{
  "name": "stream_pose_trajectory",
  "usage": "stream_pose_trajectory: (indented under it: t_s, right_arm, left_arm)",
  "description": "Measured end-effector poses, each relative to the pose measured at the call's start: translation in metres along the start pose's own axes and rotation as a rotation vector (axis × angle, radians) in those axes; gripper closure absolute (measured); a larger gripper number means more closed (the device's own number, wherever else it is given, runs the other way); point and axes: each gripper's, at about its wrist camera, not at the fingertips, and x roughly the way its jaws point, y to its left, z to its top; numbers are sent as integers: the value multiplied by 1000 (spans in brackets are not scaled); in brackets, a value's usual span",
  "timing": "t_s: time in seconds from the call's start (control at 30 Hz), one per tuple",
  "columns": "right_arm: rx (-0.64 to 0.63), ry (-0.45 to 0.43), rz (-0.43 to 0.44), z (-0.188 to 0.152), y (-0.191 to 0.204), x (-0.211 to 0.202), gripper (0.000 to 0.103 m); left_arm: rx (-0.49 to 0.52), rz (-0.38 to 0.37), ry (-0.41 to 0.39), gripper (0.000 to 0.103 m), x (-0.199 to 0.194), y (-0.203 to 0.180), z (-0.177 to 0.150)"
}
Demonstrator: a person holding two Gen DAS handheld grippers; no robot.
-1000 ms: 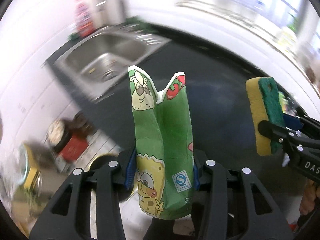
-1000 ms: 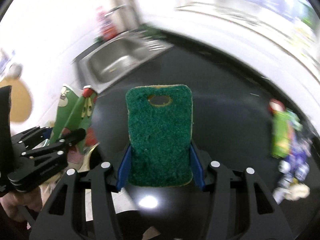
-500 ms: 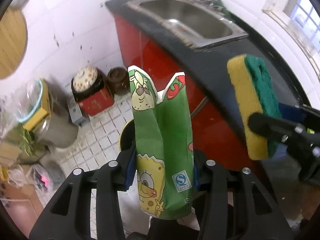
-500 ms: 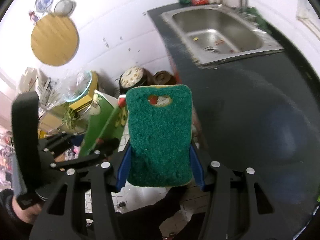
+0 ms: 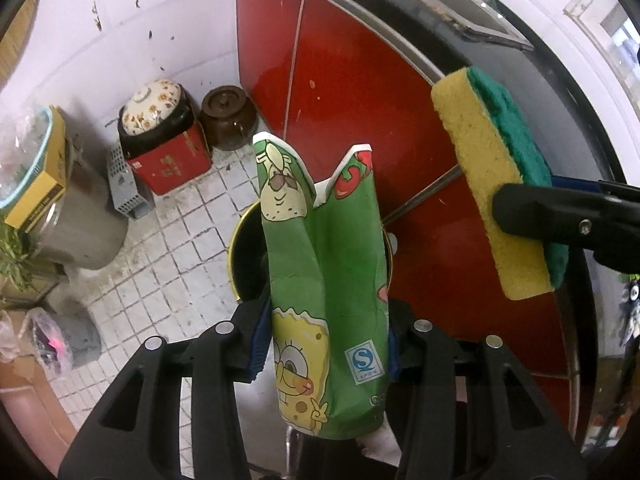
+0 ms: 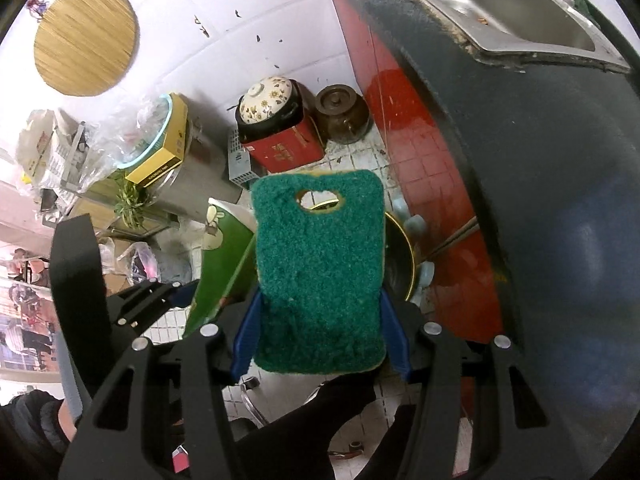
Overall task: Collect trash
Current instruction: 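Carry the wrapper and sponge down to the floor bin and release both, then return both tools to the counter above the remaining trash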
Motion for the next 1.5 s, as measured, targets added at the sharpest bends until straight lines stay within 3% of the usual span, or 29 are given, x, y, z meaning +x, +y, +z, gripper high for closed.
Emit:
stream_pose_trajectory:
  t_s: [0.07, 0.1, 0.13, 0.3, 0.37, 0.53, 0.7, 0.87, 1.03, 1.17, 1.3, 1.5]
  right_arm:
    - [-3, 15, 2, 7, -1, 6, 43]
    - [-6, 20, 3, 11, -1, 10, 39]
    - [-8, 21, 5, 12, -4, 11, 29]
    - [3, 8, 16, 9, -19, -1, 26]
    - [17, -9, 20, 5, -29, -13, 21]
    - [115, -112, -2, -30, -84, -77, 13]
    - [257, -260, -145, -90, -150, -162, 7]
    - [484, -405, -287, -172, -223, -243, 7]
    - [709, -504, -420, -263, -289, -309, 7]
    - [870, -565, -491, -340, -329, -348, 7]
    - [968, -594, -525, -395, -355, -373, 7]
    - [1003, -614, -531, -422, -378, -384, 7]
  left_arm:
    - [-3, -3, -3, 46, 5, 3, 3]
    - [0, 10, -8, 25, 7, 4, 4]
    - [-1, 41, -21, 18, 8, 5, 5]
    - [-19, 52, -19, 18, 10, 15, 8]
    - [-13, 60, -21, 18, 3, 12, 10]
    - [64, 67, -75, 11, -28, -19, 17]
    - [248, 22, -130, 7, -56, -106, 36]
    - [501, -99, -184, 7, -80, -239, 42]
    - [730, -243, -181, 7, -92, -380, 21]
    - [842, -339, -143, 7, -98, -469, -7]
    - [909, -366, -113, 7, -97, -533, -36]
    - [962, -359, -77, 7, -80, -580, -55]
